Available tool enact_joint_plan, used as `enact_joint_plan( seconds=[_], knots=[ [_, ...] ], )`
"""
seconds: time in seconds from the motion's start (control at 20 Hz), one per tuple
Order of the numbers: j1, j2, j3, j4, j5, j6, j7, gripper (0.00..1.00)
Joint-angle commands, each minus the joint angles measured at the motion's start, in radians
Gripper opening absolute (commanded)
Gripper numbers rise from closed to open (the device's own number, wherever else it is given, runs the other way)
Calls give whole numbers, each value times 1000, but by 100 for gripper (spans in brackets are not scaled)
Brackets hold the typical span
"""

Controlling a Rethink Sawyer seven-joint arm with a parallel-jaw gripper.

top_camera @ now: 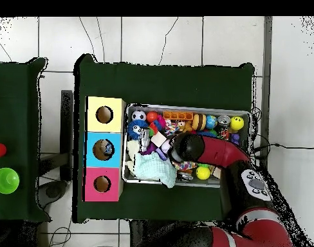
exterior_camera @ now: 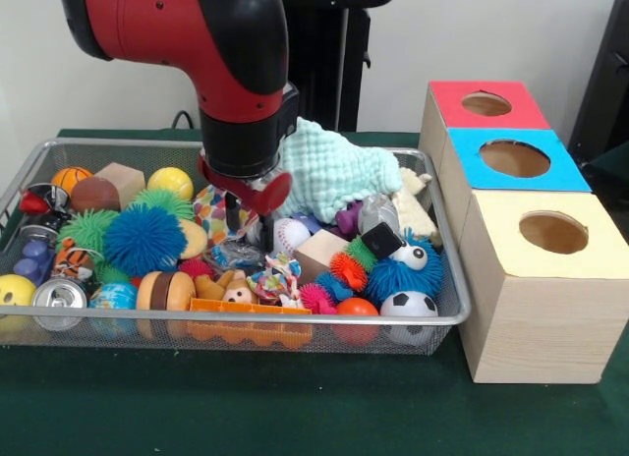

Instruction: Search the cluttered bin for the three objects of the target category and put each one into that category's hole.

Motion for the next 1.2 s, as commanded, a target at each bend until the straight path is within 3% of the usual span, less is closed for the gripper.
enact_joint_plan(
  seconds=[0.05, 0.5, 1.2],
  knots=[
    [-9, 75, 59, -31, -18, -43, 0, 100],
    [-46, 72, 72, -18, -20, -52, -20, 100],
    [0, 41, 56, 32, -16, -68, 32, 100]
  ],
)
